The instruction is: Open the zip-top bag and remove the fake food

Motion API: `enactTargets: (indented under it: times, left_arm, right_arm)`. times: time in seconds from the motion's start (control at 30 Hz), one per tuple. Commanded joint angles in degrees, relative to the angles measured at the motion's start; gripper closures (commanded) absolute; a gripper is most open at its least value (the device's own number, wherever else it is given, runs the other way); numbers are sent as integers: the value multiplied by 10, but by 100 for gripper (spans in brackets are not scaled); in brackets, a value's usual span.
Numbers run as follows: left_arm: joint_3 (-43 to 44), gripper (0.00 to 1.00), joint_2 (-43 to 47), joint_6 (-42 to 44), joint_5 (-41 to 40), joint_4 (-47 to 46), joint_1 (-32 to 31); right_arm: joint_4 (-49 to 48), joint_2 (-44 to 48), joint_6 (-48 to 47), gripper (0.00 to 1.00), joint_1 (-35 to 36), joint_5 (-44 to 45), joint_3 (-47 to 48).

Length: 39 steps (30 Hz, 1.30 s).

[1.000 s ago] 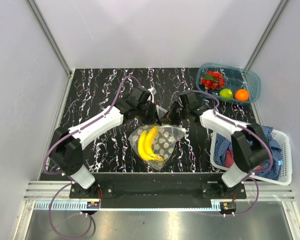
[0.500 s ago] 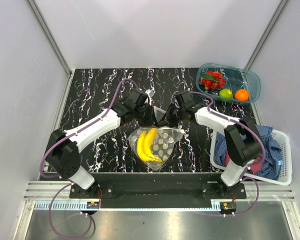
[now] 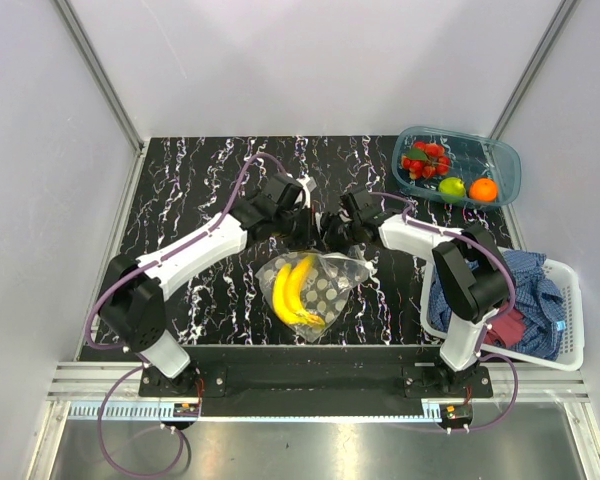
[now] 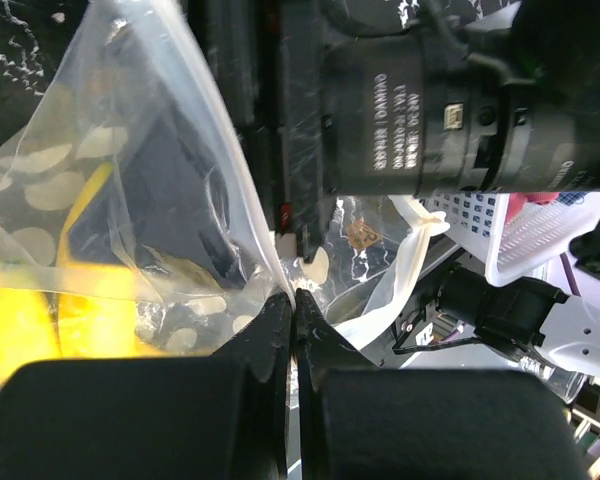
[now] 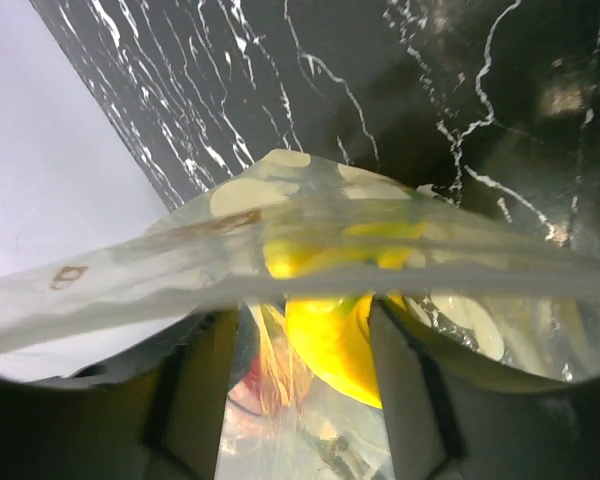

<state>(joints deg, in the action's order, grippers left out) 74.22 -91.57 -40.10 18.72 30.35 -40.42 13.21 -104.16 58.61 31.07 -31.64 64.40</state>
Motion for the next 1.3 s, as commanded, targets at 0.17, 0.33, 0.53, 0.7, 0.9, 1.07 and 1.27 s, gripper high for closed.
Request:
enactTargets:
  times: [0.17,0.33,0.53,0.7,0.9,1.07,1.27]
  left_arm:
    - [42,100,-15,13,25,-21,-8]
    - [32,100,-5,13,22,-22,-10]
    - [15,100,8,12,18,-22,-11]
    - [3,100,17,10,15,-23,-11]
    - [-22,100,42,9,-3,-22,-11]
    - [-26,100,70,7,-84,16,-7]
    - [-36,100,104,-9,-146,33,4]
  right_arm:
    - [-16,-11,35,30,23,-32,9]
    - [-29,-37,48,30,23,-26,1]
    - [-43,-52,48,41,24,-15,2]
    - [-46,-65,37,56,24,-7,3]
    - [-45,-57,20,81,24,1,2]
    - [-14,19,-7,98,26,10,4]
    - [57,111,-88,100,40,39,5]
